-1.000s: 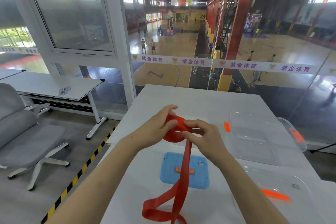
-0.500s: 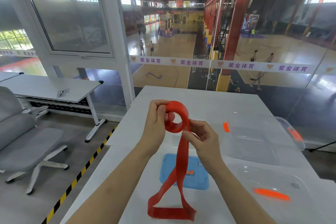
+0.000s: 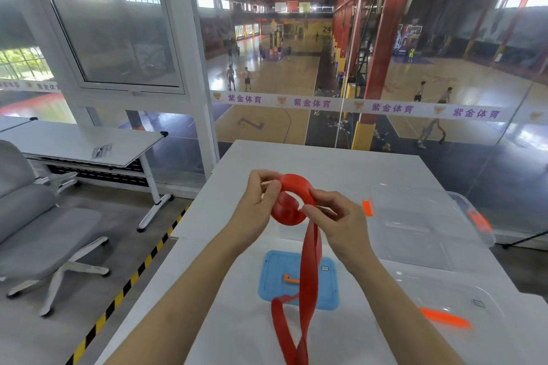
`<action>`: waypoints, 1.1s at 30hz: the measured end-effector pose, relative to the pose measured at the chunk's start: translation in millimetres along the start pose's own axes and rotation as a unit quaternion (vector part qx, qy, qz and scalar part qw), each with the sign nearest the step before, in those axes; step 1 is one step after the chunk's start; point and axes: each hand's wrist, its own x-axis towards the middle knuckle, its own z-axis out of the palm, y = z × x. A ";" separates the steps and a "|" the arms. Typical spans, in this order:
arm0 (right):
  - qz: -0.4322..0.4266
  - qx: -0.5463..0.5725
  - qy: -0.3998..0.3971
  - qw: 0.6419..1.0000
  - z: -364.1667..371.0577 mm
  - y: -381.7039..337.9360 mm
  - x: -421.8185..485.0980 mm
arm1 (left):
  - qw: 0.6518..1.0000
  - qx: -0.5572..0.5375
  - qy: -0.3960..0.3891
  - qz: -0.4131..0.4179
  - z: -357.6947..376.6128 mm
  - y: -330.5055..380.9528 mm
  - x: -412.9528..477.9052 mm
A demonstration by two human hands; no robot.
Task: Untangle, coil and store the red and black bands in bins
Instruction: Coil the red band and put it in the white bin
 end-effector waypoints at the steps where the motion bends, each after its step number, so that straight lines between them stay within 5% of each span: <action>1: -0.002 -0.014 -0.013 1.000 -1.6 -0.9 0.1 | 0.998 0.044 -0.032 0.018 -3.3 5.4 1.8; 5: -0.025 -0.052 -0.031 0.998 -3.6 -6.9 0.4 | 0.947 0.280 -0.130 0.091 -12.3 15.9 9.3; 16: -0.036 -0.082 -0.022 0.996 -1.2 -6.6 -8.1 | 0.953 0.264 -0.142 0.051 -12.2 14.6 2.7; 28: 0.008 0.024 -0.031 0.999 -2.9 7.6 -14.2 | 1.000 -0.023 0.014 -0.010 3.3 13.0 -9.5; 33: -0.006 0.033 0.003 0.999 -1.6 11.5 -15.6 | 0.998 -0.057 -0.002 -0.031 5.3 10.1 -11.2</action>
